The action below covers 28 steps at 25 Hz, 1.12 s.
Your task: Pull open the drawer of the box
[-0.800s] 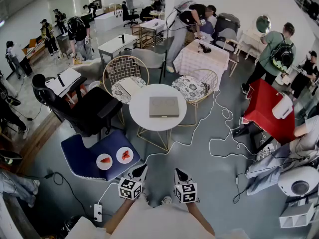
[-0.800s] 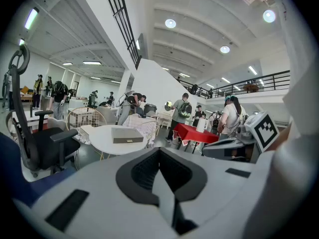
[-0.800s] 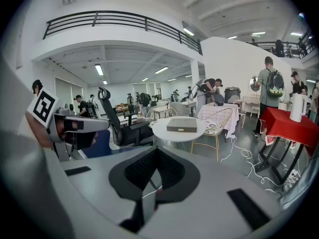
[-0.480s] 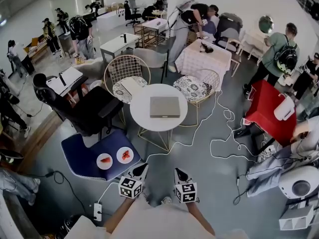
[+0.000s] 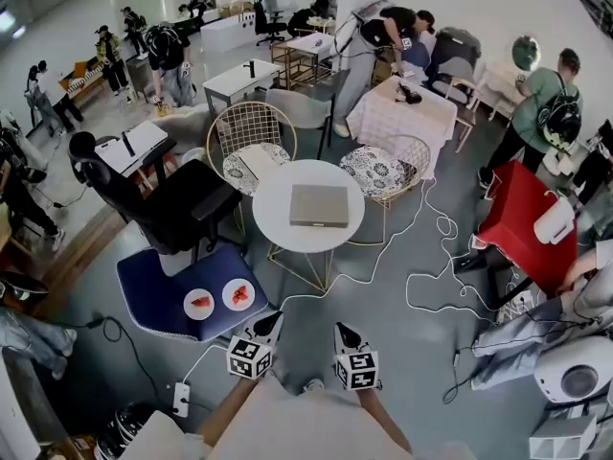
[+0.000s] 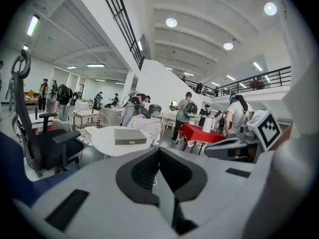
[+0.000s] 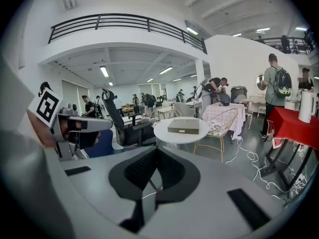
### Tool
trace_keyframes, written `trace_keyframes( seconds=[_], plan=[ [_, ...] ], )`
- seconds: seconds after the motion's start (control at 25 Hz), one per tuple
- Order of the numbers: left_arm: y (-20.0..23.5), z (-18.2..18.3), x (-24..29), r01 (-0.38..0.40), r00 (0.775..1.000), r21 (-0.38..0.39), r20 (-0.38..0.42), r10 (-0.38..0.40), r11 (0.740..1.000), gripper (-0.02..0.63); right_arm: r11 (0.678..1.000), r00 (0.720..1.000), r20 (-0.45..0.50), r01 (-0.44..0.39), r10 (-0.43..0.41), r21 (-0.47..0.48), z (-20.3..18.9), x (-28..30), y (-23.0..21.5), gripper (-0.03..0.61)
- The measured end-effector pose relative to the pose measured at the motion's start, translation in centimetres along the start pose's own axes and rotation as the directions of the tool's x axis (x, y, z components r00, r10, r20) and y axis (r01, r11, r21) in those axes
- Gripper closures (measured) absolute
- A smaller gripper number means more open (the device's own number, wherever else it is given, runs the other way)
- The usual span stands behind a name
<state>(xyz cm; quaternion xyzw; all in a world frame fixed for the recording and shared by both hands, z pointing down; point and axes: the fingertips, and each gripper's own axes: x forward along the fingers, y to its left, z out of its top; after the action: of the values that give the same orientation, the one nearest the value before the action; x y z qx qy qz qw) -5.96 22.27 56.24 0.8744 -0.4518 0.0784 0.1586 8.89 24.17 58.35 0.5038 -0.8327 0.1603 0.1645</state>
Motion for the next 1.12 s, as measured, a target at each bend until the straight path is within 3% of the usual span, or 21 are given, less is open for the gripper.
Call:
trace_keyframes(
  seconds=[0.64,1.12],
  plan=[
    [-2.2,-0.9,1.3,-0.098,0.995,-0.025,0.005,0.098,0.995,0.601,0.997,0.997,-0.018,-0.078,0.077,-0.028,-0.9,-0.6,-3.3,0.563],
    [-3.6,-0.5,4.6,-0.058,0.998,-0.018,0.012,0.058,0.998,0.603,0.997,0.998,-0.02,-0.055,0.054,-0.048,-0.9,-0.8,-6.0,0.563]
  ],
)
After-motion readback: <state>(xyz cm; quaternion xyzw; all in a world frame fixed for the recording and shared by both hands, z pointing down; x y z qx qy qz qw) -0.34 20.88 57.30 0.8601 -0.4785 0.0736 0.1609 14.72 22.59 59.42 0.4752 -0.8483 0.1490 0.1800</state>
